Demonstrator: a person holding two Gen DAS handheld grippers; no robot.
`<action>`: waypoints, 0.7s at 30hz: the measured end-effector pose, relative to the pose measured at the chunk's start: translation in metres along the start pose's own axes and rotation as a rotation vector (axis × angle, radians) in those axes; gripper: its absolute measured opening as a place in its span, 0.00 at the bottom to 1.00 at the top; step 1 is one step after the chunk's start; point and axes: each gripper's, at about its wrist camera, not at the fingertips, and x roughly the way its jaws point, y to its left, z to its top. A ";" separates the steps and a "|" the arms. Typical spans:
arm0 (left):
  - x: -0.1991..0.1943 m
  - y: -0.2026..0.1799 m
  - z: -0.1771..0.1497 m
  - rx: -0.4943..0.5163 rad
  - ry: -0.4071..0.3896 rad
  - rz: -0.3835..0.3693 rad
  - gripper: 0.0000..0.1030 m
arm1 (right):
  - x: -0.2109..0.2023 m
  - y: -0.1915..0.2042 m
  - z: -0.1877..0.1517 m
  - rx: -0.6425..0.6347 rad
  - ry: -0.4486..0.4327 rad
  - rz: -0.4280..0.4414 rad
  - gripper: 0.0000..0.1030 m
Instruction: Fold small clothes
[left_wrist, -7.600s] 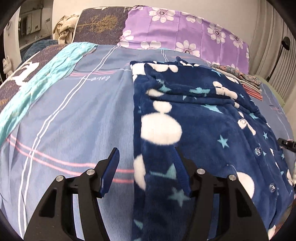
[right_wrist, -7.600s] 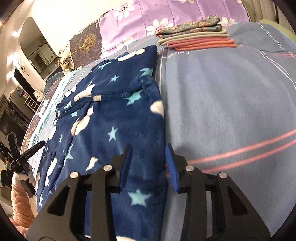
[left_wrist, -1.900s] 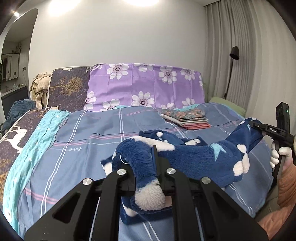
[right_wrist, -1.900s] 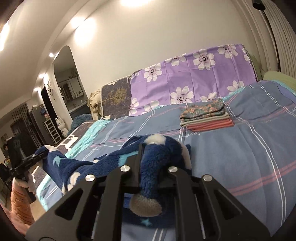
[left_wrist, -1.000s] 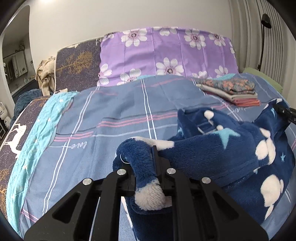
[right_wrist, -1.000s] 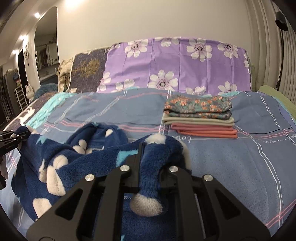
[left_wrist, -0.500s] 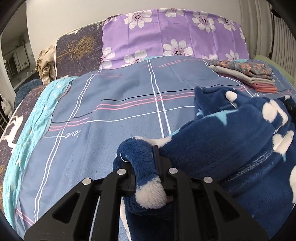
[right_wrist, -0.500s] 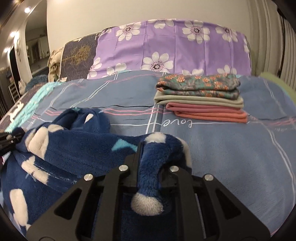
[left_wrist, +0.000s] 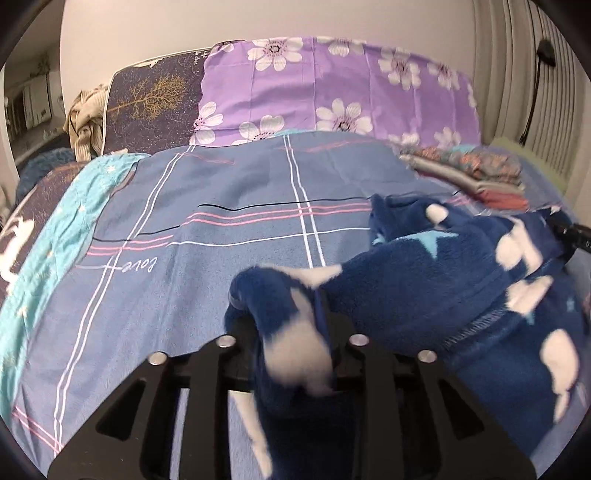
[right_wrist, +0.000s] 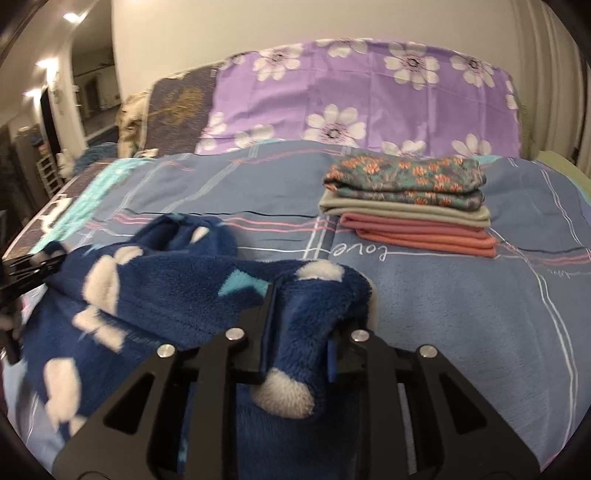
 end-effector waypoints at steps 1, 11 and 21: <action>-0.007 0.003 -0.003 -0.006 -0.007 -0.011 0.35 | -0.006 -0.001 0.000 -0.011 0.001 0.016 0.25; -0.036 -0.001 -0.024 0.177 0.001 0.142 0.60 | -0.026 -0.003 -0.025 -0.201 0.047 -0.125 0.70; 0.014 -0.004 0.013 0.280 0.081 0.105 0.60 | 0.042 -0.005 0.004 -0.248 0.137 -0.018 0.69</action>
